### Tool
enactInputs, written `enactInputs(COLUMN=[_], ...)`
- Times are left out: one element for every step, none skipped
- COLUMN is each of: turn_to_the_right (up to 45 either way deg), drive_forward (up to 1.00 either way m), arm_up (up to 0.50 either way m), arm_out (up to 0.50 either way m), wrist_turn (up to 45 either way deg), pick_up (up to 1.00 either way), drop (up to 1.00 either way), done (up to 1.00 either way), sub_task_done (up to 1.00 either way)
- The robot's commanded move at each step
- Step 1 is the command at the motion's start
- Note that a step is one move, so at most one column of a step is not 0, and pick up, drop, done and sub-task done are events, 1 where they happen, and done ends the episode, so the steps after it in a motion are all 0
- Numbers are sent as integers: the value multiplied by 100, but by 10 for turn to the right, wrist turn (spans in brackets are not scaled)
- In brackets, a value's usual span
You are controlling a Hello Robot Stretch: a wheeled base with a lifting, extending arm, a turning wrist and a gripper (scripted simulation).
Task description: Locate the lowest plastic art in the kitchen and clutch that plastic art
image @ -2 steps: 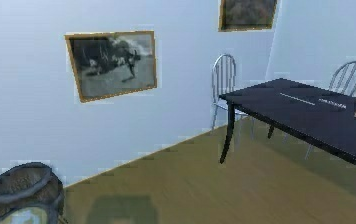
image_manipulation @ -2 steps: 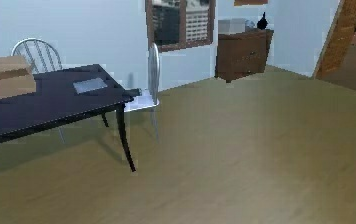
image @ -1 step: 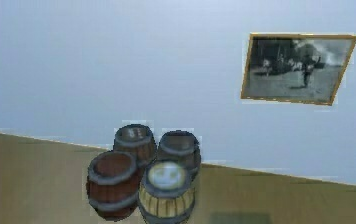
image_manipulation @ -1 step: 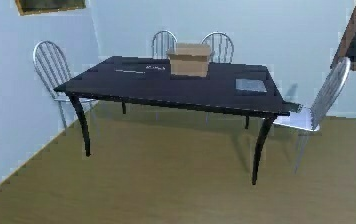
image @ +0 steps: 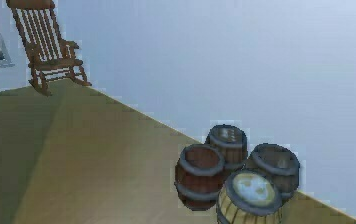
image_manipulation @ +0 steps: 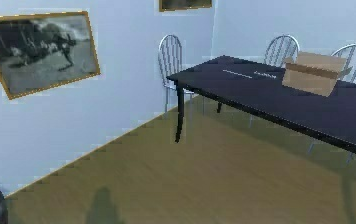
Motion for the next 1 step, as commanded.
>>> enactInputs(turn_to_the_right=[0], drive_forward=[35], arm_up=[0], arm_out=[0], wrist_turn=[0], pick_up=[0], drop=[0], done=[0], sub_task_done=[0])
